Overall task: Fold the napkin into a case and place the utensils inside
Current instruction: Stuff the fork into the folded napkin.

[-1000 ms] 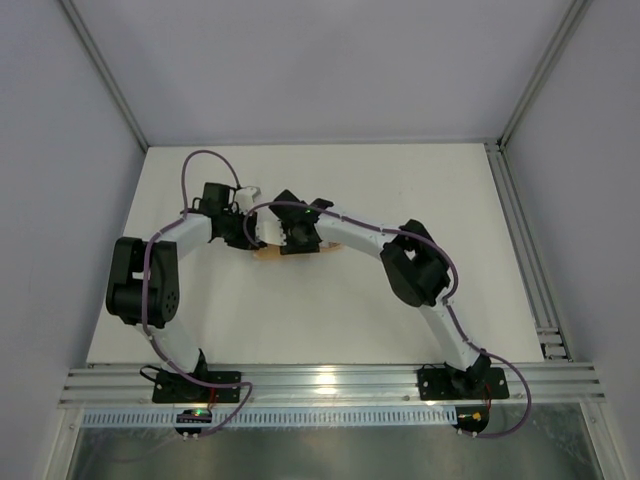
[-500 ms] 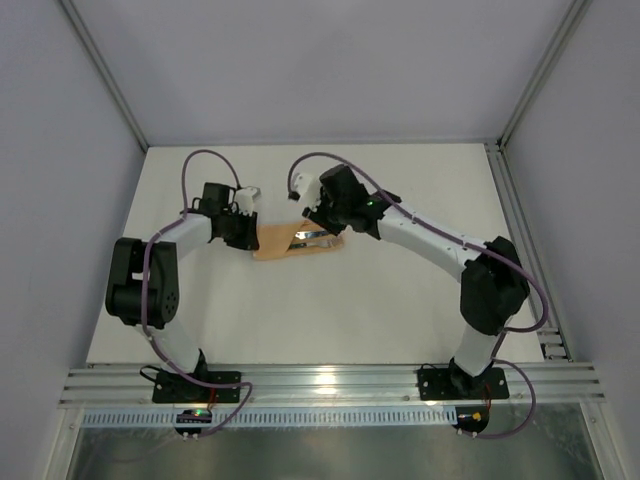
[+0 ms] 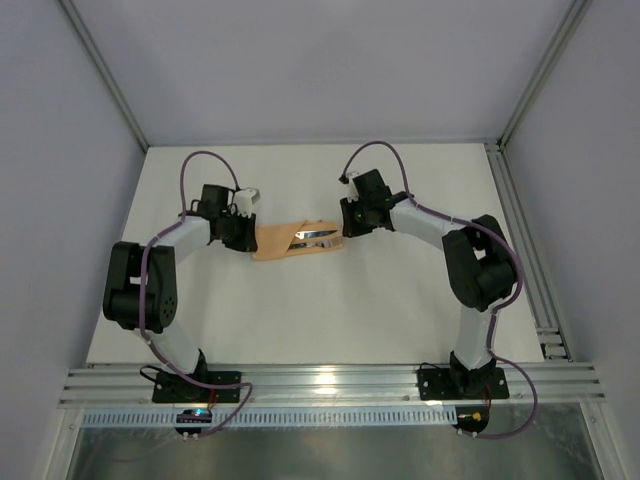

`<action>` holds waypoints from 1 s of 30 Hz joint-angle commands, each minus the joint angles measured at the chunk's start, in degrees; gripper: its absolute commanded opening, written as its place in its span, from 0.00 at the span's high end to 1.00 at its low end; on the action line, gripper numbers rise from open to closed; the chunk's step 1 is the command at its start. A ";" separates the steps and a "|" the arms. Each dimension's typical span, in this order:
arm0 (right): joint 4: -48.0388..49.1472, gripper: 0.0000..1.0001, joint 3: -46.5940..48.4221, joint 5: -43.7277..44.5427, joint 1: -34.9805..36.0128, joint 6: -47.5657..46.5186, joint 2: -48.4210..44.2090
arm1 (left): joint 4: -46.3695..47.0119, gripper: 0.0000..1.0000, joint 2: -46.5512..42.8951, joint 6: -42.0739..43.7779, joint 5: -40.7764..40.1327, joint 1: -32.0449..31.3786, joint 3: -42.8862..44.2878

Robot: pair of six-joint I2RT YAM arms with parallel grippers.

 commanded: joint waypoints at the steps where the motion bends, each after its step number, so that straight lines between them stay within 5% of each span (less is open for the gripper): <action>1: 5.18 0.77 -1.45 -2.93 -0.24 3.81 -1.54 | 0.81 0.81 -1.60 0.87 -0.14 0.39 -0.54; 13: 7.65 0.74 -2.07 -4.42 -0.32 5.22 0.48 | 0.46 0.85 -2.39 1.31 -1.28 0.48 -1.15; 20: 8.52 0.80 -2.33 -5.65 -0.24 6.09 2.15 | 0.37 0.84 -2.57 1.49 -1.28 0.48 -1.07; 25: 9.49 0.96 -2.51 -7.23 -0.15 6.80 2.42 | 0.46 0.89 -2.22 1.66 -1.19 0.48 -1.06; 30: 10.90 0.96 -2.07 -7.41 0.82 8.20 2.50 | 0.90 0.93 -2.04 1.93 -1.10 0.48 -0.98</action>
